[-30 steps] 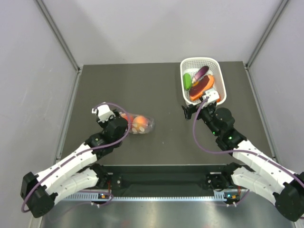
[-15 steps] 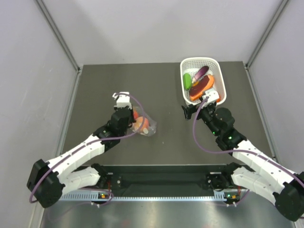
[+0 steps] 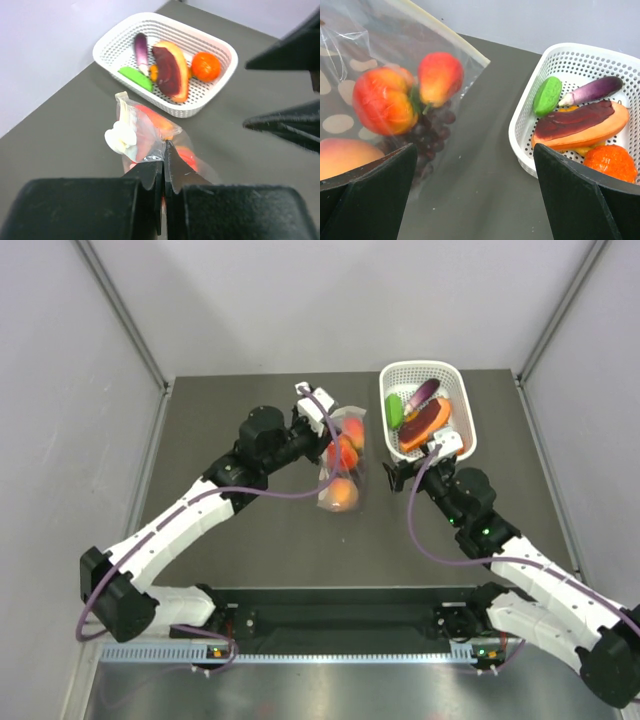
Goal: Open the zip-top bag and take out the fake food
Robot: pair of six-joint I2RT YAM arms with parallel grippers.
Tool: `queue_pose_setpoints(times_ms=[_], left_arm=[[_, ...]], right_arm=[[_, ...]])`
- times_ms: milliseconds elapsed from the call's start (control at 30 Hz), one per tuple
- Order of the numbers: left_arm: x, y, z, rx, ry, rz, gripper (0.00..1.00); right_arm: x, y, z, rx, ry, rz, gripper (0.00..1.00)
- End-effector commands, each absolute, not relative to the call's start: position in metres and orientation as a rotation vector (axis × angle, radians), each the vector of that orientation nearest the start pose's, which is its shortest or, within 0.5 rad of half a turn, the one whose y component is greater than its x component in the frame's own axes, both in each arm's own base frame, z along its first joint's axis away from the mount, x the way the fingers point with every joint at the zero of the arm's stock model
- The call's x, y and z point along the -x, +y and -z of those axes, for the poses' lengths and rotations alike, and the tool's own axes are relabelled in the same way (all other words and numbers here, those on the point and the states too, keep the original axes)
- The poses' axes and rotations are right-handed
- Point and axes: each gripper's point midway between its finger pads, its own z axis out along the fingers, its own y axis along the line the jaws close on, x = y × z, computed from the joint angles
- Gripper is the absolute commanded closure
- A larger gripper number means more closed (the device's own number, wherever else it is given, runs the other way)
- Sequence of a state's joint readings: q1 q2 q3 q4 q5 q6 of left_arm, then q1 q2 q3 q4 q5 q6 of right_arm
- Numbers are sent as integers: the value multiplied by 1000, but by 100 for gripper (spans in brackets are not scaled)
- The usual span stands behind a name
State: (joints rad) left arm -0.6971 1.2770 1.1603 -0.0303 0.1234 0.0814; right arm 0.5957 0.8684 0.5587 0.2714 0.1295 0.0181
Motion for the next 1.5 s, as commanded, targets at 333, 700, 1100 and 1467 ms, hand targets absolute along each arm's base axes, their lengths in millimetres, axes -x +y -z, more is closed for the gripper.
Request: queue_pose_setpoints(times_ms=[333, 700, 1100, 1467], left_arm=[[-264, -305, -303, -1459, 1441, 808, 98], [-227, -308, -249, -1600, 1429, 1025, 78], [-232, -303, -274, -1366, 1442, 954, 48], [-264, -336, -287, -1084, 1523, 663, 42]], right_arm=[[-272, 181, -289, 418, 1394, -460, 0], [-271, 187, -282, 452, 1399, -476, 0], [-252, 198, -285, 555, 1311, -544, 0], [-259, 181, -289, 477, 1322, -471, 0]])
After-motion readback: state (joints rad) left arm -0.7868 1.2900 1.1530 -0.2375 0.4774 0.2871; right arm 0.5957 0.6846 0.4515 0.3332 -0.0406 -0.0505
